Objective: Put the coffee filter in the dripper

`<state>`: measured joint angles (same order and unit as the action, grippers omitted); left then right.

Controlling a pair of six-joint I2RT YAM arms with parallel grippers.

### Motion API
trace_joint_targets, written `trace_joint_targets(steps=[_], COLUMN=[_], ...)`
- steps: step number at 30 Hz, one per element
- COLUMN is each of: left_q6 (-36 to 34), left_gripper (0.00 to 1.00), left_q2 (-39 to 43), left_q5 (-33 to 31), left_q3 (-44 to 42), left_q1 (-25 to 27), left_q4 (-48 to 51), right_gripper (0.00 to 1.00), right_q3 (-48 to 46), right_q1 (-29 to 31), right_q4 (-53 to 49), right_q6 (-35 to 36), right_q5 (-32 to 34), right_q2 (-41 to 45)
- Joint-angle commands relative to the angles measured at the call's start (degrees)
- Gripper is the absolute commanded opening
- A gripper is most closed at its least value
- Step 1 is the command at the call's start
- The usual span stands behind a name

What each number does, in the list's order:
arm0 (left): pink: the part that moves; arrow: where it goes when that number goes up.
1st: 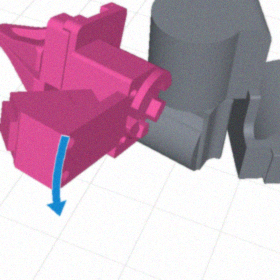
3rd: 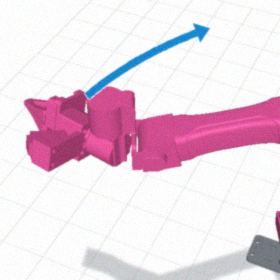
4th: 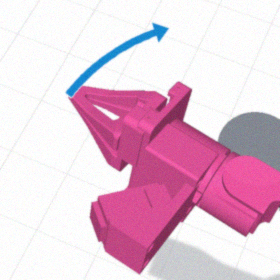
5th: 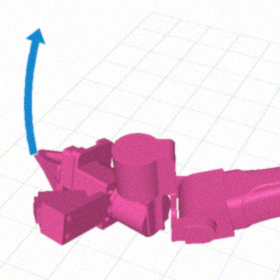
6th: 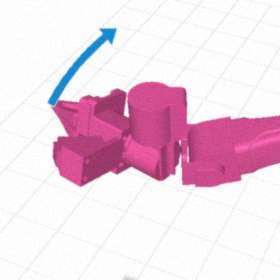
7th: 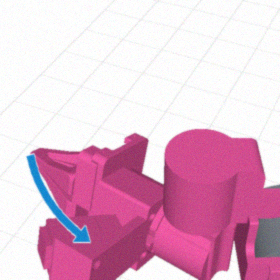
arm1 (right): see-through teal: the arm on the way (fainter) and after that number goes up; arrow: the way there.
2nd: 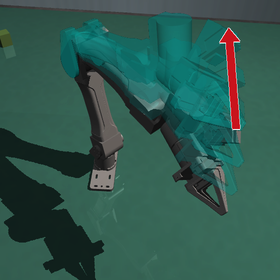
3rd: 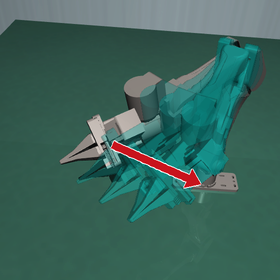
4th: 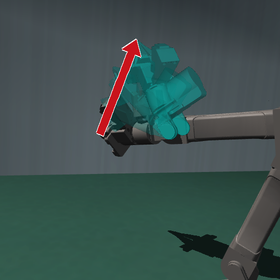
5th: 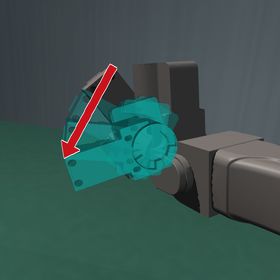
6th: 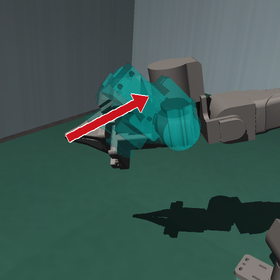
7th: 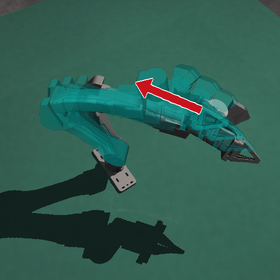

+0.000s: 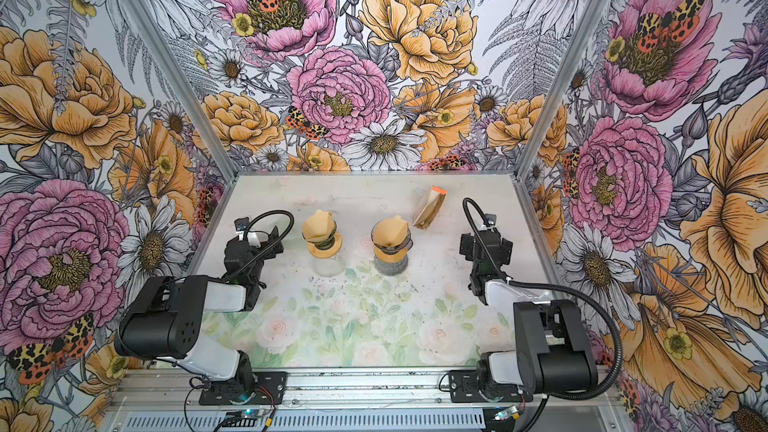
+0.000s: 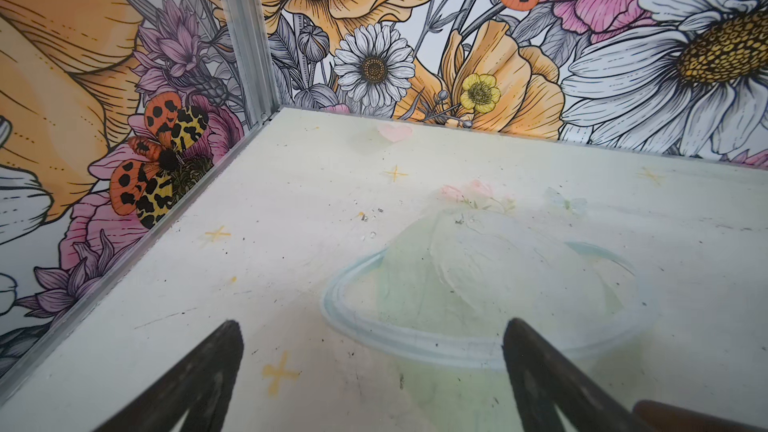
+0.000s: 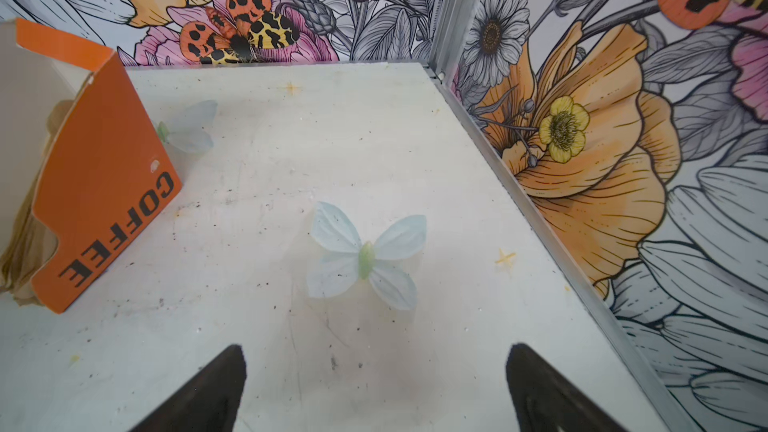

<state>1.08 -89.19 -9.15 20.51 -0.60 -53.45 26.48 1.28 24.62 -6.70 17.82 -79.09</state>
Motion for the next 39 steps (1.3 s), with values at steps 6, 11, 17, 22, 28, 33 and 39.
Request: trace_joint_targets(steps=[6,11,17,22,28,33,39], left_q6=[-0.3,-0.3,-0.8,-0.9,-1.0,-1.1,-1.1], left_gripper=[0.99,0.99,0.99,0.99,0.99,0.99,0.99], left_q2=[0.3,0.2,0.3,0.2,0.2,0.2,0.2], left_q5=[0.1,0.2,-0.7,-1.1,-1.4,-1.7,-1.7], left_q3=[0.5,0.6,0.7,0.8,0.8,0.8,0.8], left_q1=[0.4,0.4,0.7,1.0,1.2,1.4,1.4], left_q4=[-1.6,-1.6,-1.3,-1.3,-1.2,-1.3,-1.3], right_gripper=[0.99,0.99,1.00,1.00,0.99,0.99,0.99], right_q3=[-3.2,-4.2,-4.0,-4.0,-4.0,-4.5,-3.8], right_q1=[-3.8,-4.3,-4.0,-3.7,-3.7,-4.3,-4.4], right_q4=[19.3,24.8,24.8,24.7,24.9,26.0,24.4], right_q6=[-0.8,0.8,1.3,1.5,1.5,2.9,2.9], right_q5=[-9.8,-16.2,-15.8,-15.5,-15.9,-21.5,-21.4], right_q2=[-4.5,-8.8,-8.8,-8.8,-8.9,-8.8,-9.0])
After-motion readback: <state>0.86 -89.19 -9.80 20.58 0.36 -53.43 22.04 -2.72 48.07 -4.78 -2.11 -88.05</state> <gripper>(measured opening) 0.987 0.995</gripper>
